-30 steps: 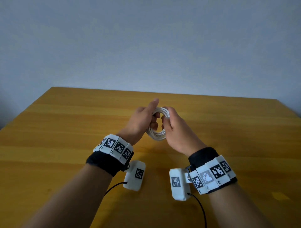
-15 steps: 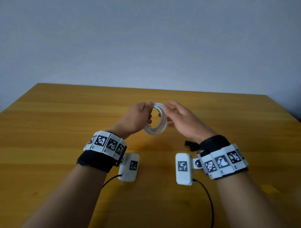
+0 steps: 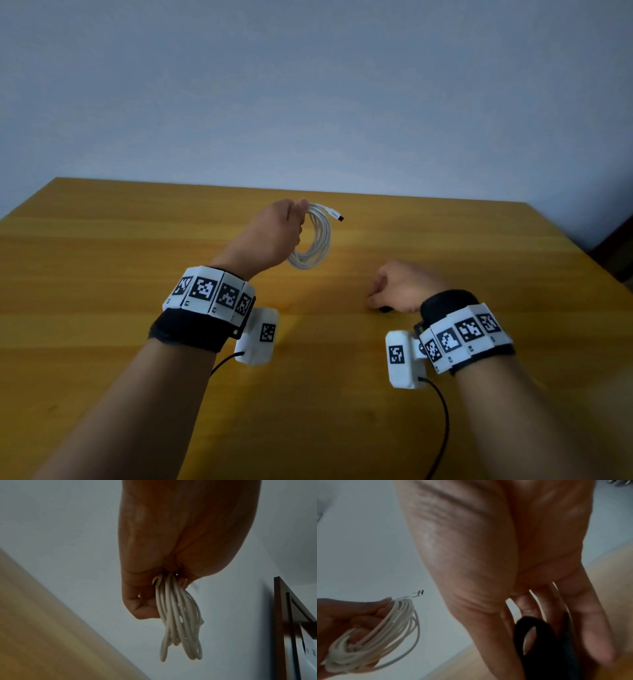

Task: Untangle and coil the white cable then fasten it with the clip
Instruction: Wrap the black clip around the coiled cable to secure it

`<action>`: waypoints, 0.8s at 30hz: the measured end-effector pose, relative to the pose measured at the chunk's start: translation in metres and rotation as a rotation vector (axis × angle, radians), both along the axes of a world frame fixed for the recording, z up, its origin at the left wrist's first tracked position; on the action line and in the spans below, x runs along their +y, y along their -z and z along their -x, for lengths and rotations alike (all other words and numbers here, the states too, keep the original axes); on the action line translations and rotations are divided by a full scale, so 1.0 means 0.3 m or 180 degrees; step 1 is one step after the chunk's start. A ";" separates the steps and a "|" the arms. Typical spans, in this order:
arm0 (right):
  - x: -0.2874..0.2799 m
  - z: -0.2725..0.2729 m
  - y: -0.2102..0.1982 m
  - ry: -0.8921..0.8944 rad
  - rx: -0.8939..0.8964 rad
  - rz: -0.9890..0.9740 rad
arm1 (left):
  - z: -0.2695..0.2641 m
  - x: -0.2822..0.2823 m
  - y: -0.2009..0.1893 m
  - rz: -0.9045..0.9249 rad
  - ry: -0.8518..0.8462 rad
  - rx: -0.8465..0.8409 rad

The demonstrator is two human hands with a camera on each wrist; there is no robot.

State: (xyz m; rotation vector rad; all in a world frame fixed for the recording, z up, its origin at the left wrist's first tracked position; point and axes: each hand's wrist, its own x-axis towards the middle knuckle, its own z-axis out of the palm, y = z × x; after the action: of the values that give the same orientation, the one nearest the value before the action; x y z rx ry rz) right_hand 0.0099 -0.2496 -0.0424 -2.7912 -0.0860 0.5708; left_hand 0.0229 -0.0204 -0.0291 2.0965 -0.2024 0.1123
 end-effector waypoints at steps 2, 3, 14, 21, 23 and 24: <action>0.007 -0.009 0.003 0.0012 -0.0054 -0.0047 | 0.001 -0.001 -0.009 -0.0067 -0.0010 -0.0022; 0.008 -0.016 0.001 0.0016 -0.0116 -0.0124 | -0.001 0.000 -0.013 -0.0090 -0.0016 -0.0037; 0.115 -0.123 -0.085 0.0756 -0.1322 -0.3128 | -0.066 0.074 -0.050 -0.0053 -0.0241 -0.0267; 0.228 -0.157 -0.107 0.0651 -0.1462 -0.3980 | -0.114 0.121 -0.024 -0.0094 -0.0441 -0.0366; 0.254 -0.164 -0.116 0.0646 -0.1416 -0.4291 | -0.130 0.127 -0.020 -0.0120 -0.0469 -0.0354; 0.262 -0.171 -0.116 0.0629 -0.1450 -0.4326 | -0.138 0.130 -0.020 -0.0141 -0.0481 -0.0379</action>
State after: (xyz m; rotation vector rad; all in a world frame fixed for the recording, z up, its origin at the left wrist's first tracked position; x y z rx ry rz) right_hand 0.0612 -0.1709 -0.0076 -1.5012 -0.1949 -0.1879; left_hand 0.0644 0.0187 -0.0230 2.1496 -0.1184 0.3267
